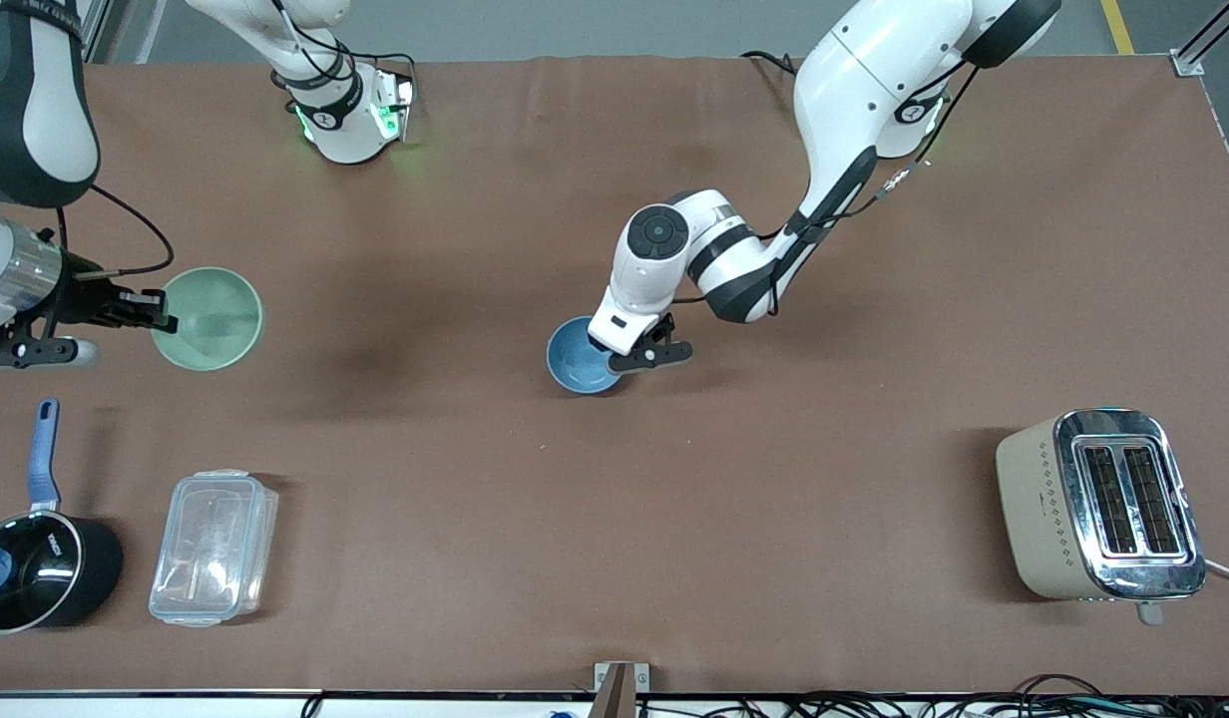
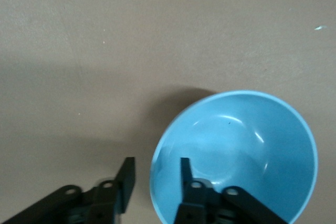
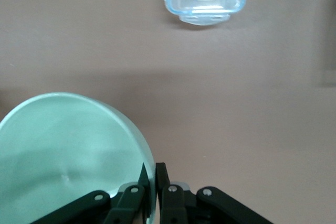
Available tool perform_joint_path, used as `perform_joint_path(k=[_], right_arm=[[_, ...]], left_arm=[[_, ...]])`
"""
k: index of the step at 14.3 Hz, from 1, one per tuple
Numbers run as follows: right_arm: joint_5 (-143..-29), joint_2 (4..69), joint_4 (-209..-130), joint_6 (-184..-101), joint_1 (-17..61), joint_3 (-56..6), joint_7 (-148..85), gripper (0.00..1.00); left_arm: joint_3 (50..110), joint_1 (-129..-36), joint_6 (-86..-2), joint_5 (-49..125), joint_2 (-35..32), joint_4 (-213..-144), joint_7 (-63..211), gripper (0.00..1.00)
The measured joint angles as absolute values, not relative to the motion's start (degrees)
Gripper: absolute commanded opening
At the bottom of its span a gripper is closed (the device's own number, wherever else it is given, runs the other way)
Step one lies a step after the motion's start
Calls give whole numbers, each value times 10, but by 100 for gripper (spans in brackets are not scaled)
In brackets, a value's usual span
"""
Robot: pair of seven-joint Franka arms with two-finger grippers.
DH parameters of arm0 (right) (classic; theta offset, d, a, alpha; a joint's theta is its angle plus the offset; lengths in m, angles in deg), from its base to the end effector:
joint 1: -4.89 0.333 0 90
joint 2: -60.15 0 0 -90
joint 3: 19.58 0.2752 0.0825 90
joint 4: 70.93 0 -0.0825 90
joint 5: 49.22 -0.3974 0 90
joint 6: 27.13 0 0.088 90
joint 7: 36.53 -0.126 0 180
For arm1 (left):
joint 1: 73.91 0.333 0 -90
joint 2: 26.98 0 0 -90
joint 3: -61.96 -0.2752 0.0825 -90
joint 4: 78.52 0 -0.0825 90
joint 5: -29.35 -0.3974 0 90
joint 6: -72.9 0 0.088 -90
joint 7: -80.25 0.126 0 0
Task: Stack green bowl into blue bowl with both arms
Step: 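Carry the blue bowl to mid-table while the right gripper lifts green, then release the blue bowl with the left gripper while the right carries green, then lower the green bowl into the blue bowl while the left gripper withdraws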
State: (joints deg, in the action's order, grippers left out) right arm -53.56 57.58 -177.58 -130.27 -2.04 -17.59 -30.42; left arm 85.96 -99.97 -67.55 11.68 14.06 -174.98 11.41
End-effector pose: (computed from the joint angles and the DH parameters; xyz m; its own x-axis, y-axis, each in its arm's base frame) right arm 0.5700 -0.0416 0.4170 0.9952 0.0035 -0.0982 -0.0048 -0.9965 -0.0839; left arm 0.4505 -0.5051 0.1634 0.9781 0.2080 0.0027 0.2057 -0.9688 0.1384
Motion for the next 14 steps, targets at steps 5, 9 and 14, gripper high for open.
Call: perform_joint_path(k=[5, 9, 14], right_arm=[[-566, 572, -1762, -1299, 81, -172, -417, 1], [-601, 555, -1762, -1362, 170, -171, -467, 1], [-603, 476, -1763, -1499, 315, -170, -568, 1]], left_arm=[[837, -961, -638, 85, 110, -1708, 115, 100], [835, -873, -566, 61, 51, -1665, 174, 100], [837, -787, -439, 61, -26, -1625, 312, 100]])
